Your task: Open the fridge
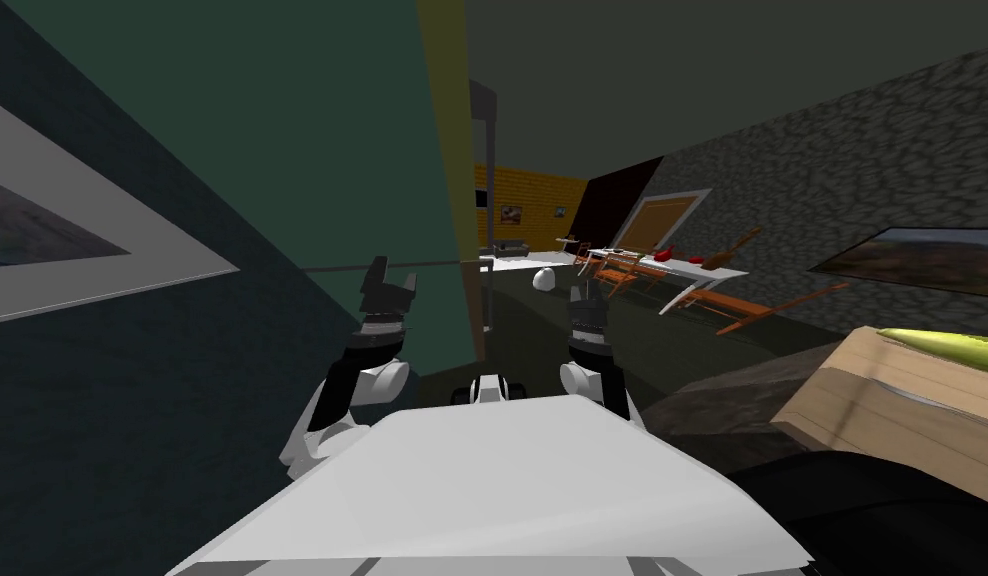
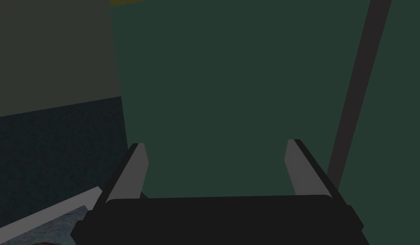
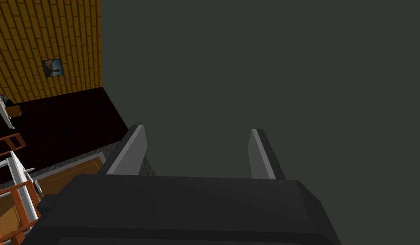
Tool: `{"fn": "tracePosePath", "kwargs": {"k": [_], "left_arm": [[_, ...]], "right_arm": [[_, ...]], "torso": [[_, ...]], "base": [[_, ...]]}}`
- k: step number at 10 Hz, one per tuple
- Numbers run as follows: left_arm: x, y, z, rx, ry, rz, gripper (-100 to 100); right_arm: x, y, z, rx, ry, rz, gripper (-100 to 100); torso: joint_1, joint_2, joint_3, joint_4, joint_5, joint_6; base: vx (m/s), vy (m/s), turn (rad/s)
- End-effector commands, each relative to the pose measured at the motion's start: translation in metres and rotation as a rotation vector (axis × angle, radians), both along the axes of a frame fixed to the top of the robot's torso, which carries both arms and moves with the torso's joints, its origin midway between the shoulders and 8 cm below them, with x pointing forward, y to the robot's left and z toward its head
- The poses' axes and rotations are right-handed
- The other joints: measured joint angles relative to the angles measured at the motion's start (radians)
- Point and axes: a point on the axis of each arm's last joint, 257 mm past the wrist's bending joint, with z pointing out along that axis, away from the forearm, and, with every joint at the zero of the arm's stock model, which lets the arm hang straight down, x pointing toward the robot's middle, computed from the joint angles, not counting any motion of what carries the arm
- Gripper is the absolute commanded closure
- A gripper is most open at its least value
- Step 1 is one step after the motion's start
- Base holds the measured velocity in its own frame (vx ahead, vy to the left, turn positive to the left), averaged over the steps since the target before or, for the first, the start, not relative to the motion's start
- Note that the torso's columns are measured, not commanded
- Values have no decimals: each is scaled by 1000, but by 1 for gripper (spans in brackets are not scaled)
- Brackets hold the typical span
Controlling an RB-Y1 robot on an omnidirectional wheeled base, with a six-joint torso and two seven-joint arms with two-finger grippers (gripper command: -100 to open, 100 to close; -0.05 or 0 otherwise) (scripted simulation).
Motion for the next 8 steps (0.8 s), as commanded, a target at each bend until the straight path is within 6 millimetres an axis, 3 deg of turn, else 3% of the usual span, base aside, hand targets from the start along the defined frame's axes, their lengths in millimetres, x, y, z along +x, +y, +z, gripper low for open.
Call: {"fn": "tracePosePath", "kwargs": {"k": [1, 8], "left_arm": [[13, 4, -1, -4, 41, 9, -100], [37, 12, -11, -14, 149, 26, -100]], "right_arm": [[0, 0, 0, 0, 0, 0, 0], [0, 0, 0, 0, 0, 0, 0]], "torso": [[-1, 0, 0, 0, 0, 0], [-1, -1, 0, 0, 0, 0]], "base": [[86, -121, 172], [57, -76, 74]]}}
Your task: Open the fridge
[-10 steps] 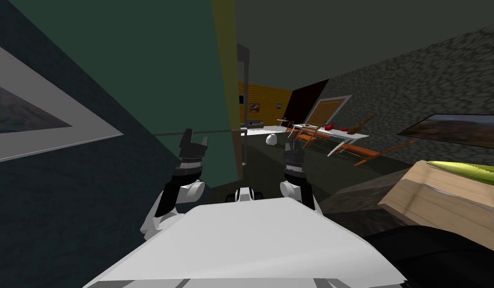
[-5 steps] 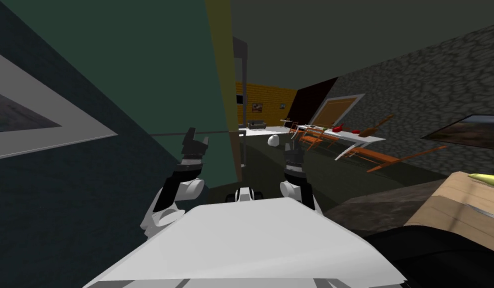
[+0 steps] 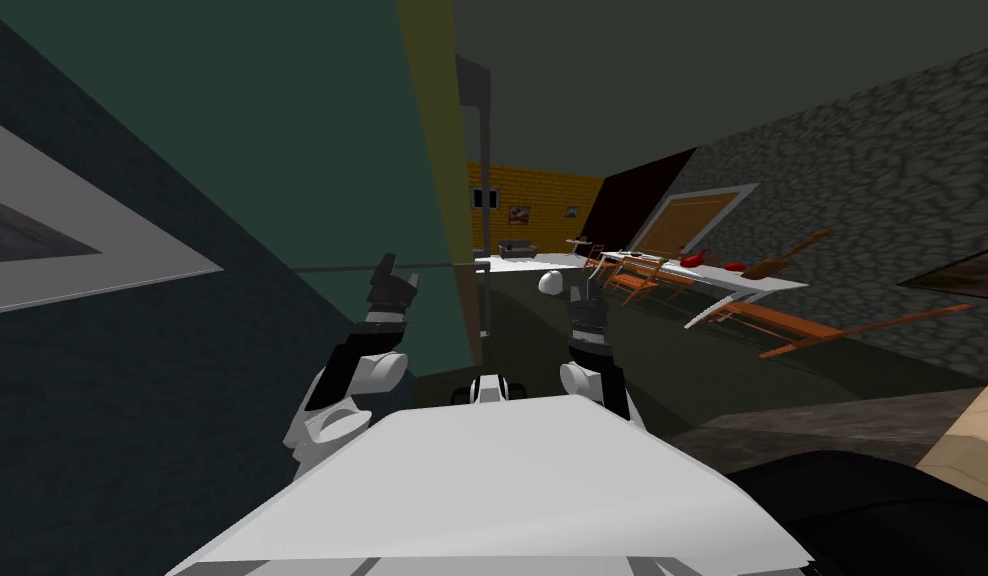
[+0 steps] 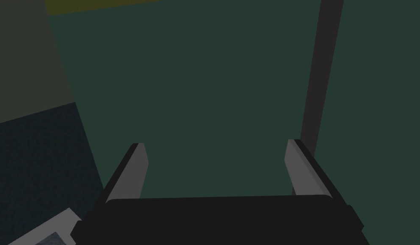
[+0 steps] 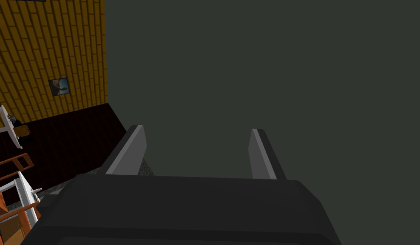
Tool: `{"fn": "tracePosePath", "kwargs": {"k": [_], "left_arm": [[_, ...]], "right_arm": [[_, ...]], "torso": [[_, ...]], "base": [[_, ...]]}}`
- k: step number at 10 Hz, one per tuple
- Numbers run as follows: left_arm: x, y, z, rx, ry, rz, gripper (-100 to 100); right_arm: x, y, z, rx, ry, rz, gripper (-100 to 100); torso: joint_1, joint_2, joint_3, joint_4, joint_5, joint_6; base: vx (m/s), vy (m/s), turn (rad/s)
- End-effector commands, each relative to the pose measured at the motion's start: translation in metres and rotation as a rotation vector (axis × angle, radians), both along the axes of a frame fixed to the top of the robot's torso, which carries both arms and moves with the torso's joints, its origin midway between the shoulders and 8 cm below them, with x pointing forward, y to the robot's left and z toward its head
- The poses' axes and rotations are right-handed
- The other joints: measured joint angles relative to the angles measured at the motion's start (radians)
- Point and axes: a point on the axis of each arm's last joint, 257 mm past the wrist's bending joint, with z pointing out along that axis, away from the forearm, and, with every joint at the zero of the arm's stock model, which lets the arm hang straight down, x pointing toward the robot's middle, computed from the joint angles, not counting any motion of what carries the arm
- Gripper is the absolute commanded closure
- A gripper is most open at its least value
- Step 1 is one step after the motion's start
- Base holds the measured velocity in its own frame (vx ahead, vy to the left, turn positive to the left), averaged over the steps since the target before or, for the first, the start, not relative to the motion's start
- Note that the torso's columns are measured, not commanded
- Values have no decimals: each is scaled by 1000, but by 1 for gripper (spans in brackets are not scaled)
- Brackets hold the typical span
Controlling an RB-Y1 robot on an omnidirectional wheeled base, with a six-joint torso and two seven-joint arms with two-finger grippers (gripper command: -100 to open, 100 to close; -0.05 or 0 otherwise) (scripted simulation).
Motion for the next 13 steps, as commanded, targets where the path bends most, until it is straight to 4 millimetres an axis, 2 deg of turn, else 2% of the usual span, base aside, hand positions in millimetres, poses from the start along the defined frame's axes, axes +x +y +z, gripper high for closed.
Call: {"fn": "tracePosePath", "kwargs": {"k": [1, 13], "left_arm": [[11, 4, -5, -6, 47, 7, -100], [47, 16, -24, -45, 232, 23, -100]], "right_arm": [[0, 0, 0, 0, 0, 0, 0], [0, 0, 0, 0, 0, 0, 0]], "torso": [[0, 0, 0, 0, 0, 0], [-1, -2, -2, -2, 0, 3]], "base": [[42, -93, 117], [48, -90, 86]]}}
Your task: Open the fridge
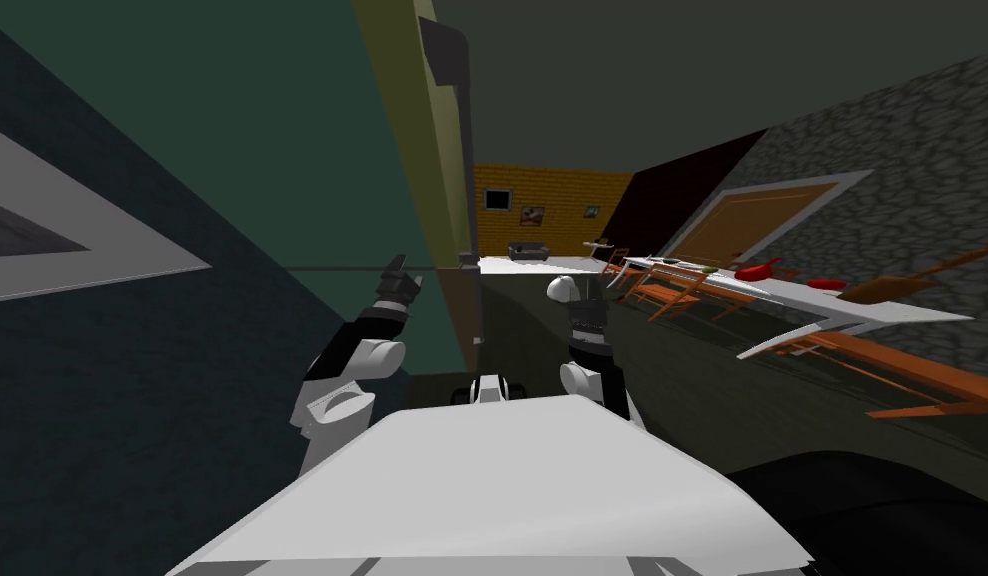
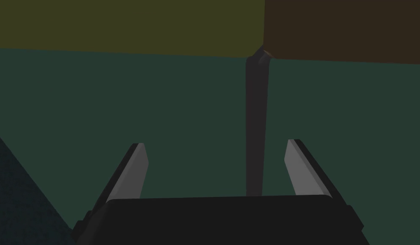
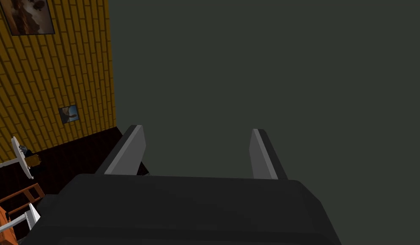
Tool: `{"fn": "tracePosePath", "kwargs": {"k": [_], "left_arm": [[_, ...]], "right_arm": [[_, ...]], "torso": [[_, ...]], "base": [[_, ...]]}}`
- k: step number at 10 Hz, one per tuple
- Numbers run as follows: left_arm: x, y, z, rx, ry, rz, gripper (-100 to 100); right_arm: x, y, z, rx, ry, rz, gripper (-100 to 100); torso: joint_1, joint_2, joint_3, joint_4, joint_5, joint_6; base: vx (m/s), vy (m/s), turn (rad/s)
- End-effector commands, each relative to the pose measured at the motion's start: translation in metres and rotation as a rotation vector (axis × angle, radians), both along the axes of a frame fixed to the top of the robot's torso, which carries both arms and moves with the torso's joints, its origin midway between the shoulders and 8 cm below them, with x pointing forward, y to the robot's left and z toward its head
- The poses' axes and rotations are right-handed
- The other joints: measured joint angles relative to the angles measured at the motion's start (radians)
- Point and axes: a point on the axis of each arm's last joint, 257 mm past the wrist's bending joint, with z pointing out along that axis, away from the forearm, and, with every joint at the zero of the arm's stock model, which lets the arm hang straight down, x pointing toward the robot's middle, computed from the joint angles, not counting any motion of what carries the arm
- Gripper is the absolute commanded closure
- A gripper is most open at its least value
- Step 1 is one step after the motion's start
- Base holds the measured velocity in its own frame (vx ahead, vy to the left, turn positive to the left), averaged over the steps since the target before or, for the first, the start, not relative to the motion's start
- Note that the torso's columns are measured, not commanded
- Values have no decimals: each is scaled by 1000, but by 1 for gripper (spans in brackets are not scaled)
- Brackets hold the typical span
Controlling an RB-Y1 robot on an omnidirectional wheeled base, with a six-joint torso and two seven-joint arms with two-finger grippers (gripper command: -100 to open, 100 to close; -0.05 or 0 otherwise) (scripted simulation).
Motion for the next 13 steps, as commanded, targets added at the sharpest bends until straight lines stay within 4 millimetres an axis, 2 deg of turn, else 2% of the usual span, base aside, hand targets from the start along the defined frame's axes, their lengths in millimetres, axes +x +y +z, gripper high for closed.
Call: {"fn": "tracePosePath", "kwargs": {"k": [1, 13], "left_arm": [[8, 2, -8, -10, 49, 1, -100], [33, 5, -33, -60, 236, -8, -100]], "right_arm": [[0, 0, 0, 0, 0, 0, 0], [0, 0, 0, 0, 0, 0, 0]], "torso": [[-2, -1, -1, -1, 0, 0], [-13, -18, -12, -8, -3, 12]], "base": [[34, -90, 71], [34, -88, 90]]}}
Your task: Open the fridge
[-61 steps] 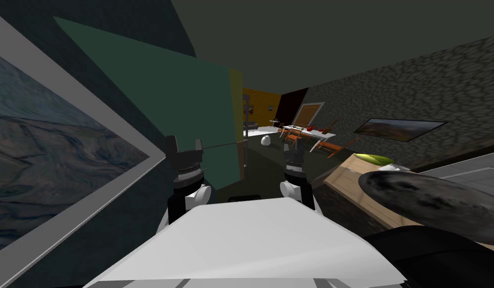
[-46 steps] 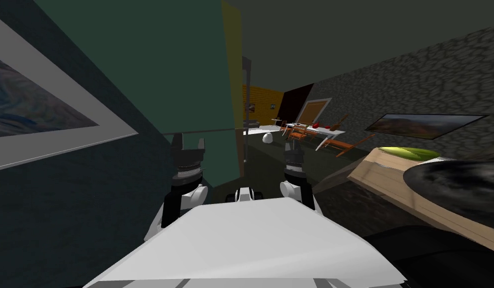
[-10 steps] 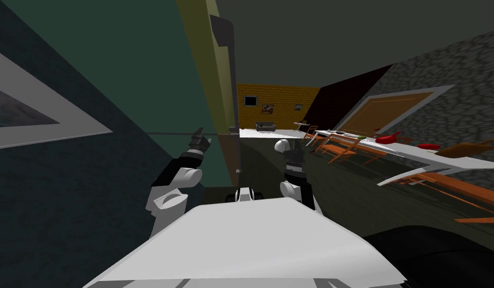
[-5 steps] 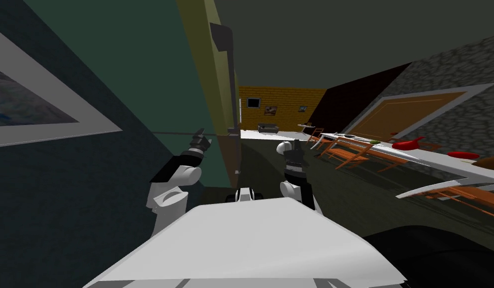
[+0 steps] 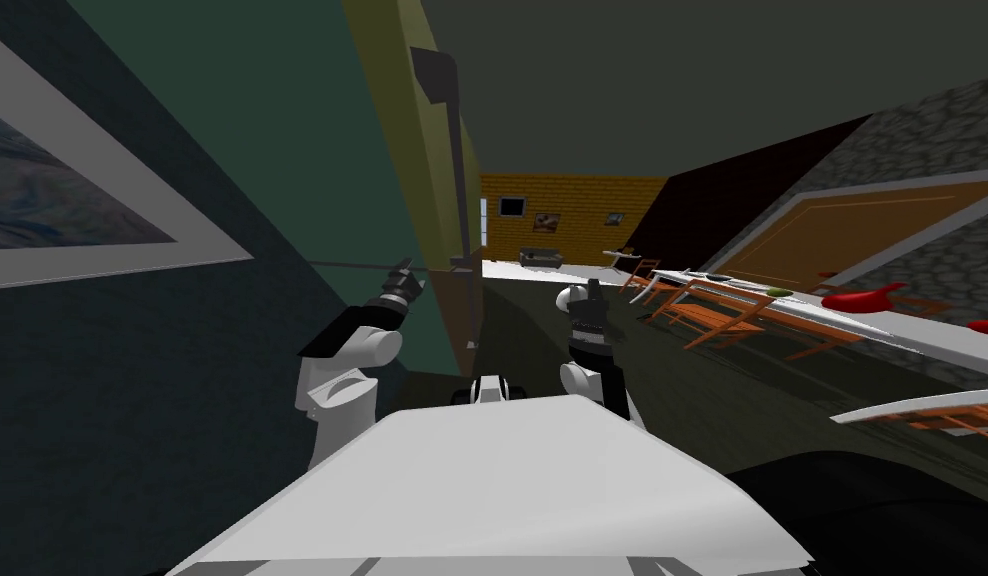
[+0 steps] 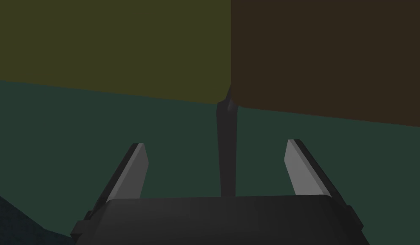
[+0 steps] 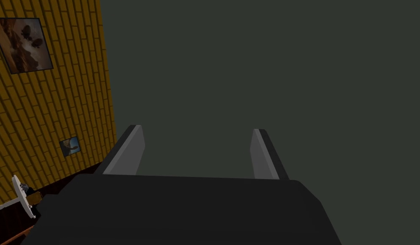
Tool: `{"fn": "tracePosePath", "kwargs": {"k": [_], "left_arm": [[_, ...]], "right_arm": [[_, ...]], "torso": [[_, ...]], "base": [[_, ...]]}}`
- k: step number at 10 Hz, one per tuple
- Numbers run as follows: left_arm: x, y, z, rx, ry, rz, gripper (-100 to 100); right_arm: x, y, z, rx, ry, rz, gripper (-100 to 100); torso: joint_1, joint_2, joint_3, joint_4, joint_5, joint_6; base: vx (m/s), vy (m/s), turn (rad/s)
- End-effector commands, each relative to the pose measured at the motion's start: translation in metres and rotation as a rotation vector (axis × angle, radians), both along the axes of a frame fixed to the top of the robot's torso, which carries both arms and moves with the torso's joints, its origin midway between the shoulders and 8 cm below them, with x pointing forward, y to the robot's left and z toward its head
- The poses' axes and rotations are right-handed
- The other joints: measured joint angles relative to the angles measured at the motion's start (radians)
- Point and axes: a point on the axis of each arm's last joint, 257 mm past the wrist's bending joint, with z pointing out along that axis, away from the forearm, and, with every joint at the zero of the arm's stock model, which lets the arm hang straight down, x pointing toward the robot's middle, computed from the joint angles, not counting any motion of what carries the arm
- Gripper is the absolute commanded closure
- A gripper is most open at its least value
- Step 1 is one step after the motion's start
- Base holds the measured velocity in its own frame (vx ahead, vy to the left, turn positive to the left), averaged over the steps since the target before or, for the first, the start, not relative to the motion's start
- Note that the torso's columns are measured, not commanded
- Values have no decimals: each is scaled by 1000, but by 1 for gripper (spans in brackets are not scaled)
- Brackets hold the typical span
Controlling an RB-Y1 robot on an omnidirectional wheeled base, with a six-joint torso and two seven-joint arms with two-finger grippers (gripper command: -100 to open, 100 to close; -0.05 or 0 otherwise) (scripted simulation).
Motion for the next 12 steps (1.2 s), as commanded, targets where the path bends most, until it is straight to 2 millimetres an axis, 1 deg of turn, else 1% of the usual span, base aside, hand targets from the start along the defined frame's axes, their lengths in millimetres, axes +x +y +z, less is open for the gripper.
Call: {"fn": "tracePosePath", "kwargs": {"k": [1, 2, 5, 6, 8, 9, 11, 12], "left_arm": [[7, -5, -8, -18, 48, -21, -100], [7, -5, -11, -18, 61, -21, -100], [8, -8, -11, -30, 91, -32, -100], [9, -8, -12, -30, 97, -32, -100], [6, -12, -6, -38, 108, -44, -100], [6, -13, -9, -38, 117, -44, -100], [1, -18, 0, -44, 118, -57, -100], [-3, -21, 6, -45, 111, -63, -100]], "right_arm": [[0, 0, 0, 0, 0, 0, 0], [0, 0, 0, 0, 0, 0, 0], [0, 0, 0, 0, 0, 0, 0], [0, 0, 0, 0, 0, 0, 0], [0, 0, 0, 0, 0, 0, 0], [0, 0, 0, 0, 0, 0, 0], [0, 0, 0, 0, 0, 0, 0], [0, 0, 0, 0, 0, 0, 0]], "torso": [[0, -1, -1, -1, 0, 2], [-3, -1, -1, -1, -1, 2], [-3, -2, -2, -2, -1, 4], [-7, -3, -2, -2, -2, 5], [-7, -4, -3, -2, -2, 6], [-5, -5, -4, 0, -3, 3], [8, -8, -7, 3, 0, -1], [9, -7, -7, 6, -1, -2]], "base": [[28, -96, 85], [38, -70, 58], [25, -66, 78], [33, -81, 54], [15, -102, 80], [6, -111, 34], [17, -85, 59], [26, -97, 94]]}}
